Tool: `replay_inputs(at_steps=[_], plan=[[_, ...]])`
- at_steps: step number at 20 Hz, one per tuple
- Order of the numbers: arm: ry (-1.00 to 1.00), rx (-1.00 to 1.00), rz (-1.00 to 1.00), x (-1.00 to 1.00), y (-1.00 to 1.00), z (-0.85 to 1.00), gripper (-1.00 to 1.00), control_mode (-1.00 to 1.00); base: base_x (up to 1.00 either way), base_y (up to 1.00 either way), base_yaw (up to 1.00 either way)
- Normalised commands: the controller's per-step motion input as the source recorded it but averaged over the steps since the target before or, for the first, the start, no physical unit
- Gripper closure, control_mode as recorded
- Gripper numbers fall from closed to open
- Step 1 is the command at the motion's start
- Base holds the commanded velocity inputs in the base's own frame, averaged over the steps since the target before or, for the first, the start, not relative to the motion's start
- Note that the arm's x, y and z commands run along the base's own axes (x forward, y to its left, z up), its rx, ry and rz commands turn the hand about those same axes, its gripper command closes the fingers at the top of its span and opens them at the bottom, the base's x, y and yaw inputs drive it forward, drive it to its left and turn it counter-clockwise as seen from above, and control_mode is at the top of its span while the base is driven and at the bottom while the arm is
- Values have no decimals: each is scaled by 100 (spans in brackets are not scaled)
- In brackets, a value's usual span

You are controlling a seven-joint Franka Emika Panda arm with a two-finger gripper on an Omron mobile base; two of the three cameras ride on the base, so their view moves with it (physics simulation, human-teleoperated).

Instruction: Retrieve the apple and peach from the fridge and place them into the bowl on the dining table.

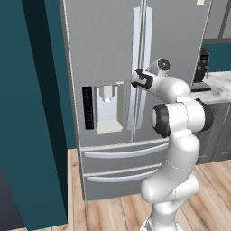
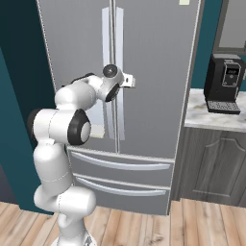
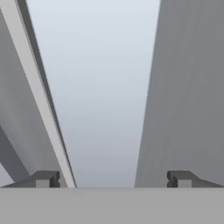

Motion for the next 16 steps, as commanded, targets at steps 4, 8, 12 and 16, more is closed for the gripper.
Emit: replay_inputs(at_steps=[4, 8, 12, 16], plan=[[-4, 0, 1, 50, -2, -27, -100, -100, 0, 0, 0], [-5, 0, 0, 49, 0, -27, -100, -100, 0, 0, 0], [-2, 0, 0, 36, -3, -10, 100, -100, 0, 0, 0], [-2, 0, 0, 34, -11, -5, 100, -100, 0, 0, 0]])
